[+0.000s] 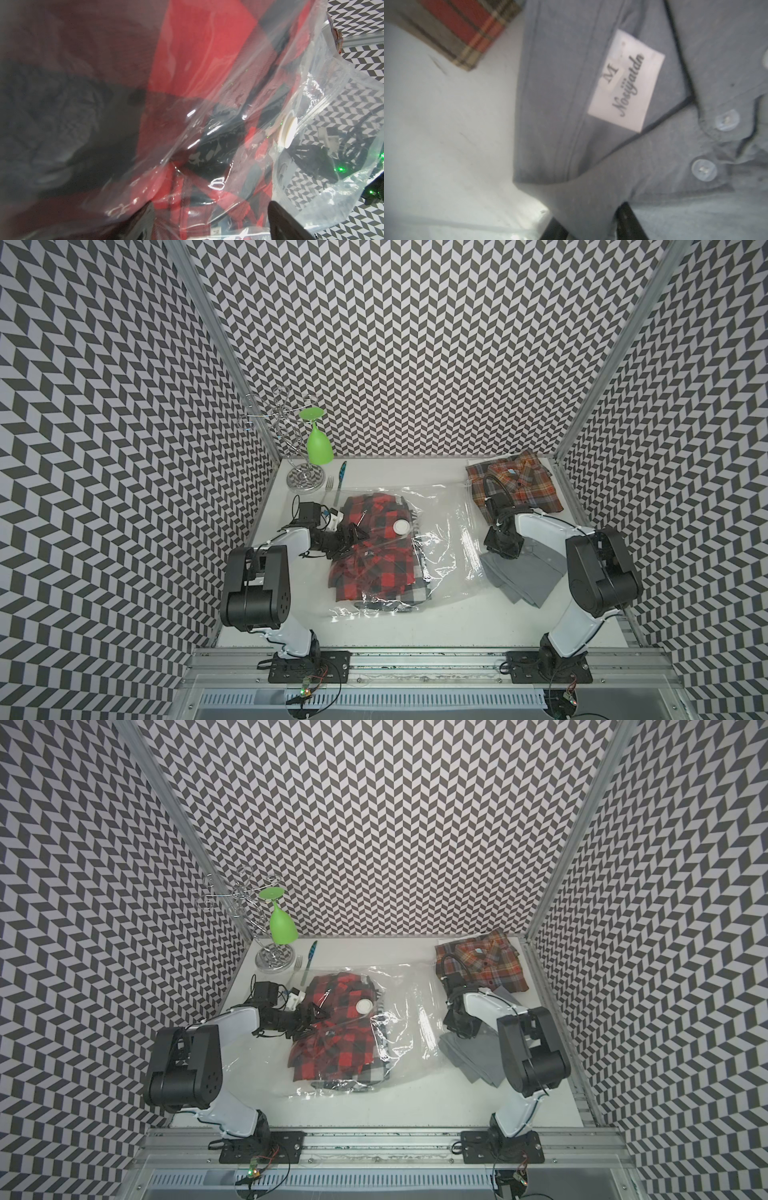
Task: Take the shirt out of the vacuum bag
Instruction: Pick up the shirt from the center of the board.
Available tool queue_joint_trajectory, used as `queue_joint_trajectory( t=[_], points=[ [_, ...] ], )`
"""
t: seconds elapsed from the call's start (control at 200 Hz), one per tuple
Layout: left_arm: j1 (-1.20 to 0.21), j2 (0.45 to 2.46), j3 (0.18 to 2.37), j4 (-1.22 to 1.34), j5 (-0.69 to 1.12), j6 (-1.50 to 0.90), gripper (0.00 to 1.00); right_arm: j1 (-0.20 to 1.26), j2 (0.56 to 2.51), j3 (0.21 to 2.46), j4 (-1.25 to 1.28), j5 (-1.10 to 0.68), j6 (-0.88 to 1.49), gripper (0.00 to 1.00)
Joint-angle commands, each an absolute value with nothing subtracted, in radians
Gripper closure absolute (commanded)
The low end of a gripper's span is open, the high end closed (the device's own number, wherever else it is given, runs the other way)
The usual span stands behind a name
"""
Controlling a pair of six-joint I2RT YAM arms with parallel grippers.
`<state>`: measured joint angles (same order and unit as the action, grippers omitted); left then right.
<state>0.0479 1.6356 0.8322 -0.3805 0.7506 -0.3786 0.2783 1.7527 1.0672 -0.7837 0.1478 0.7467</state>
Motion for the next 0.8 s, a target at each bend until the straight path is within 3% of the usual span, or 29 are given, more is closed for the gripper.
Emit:
queue_joint_trajectory(
  t=[0.0,0.095,0.14,0.536,0.796],
  points=[
    [0.066,1.711,0.771,-0.433,0.538,-0.35,0.12,0.282,1.813,0.987,-0.712,0.075,0.75,0.79],
    [0.067,1.712,0.772,-0.436,0.538,-0.348,0.12,0.279,1.786,0.961,-0.685,0.053,0.753,0.97],
    [0.066,1.712,0.773,-0.436,0.538,-0.348,0.13,0.277,1.762,0.948,-0.677,0.044,0.755,1.0],
    [0.067,1.707,0.773,-0.437,0.534,-0.345,0.14,0.155,1.392,0.896,-0.631,-0.044,0.831,1.0],
    [0.066,1.709,0.774,-0.439,0.531,-0.344,0.15,0.028,1.29,0.941,-0.642,-0.08,0.827,1.0]
  ],
)
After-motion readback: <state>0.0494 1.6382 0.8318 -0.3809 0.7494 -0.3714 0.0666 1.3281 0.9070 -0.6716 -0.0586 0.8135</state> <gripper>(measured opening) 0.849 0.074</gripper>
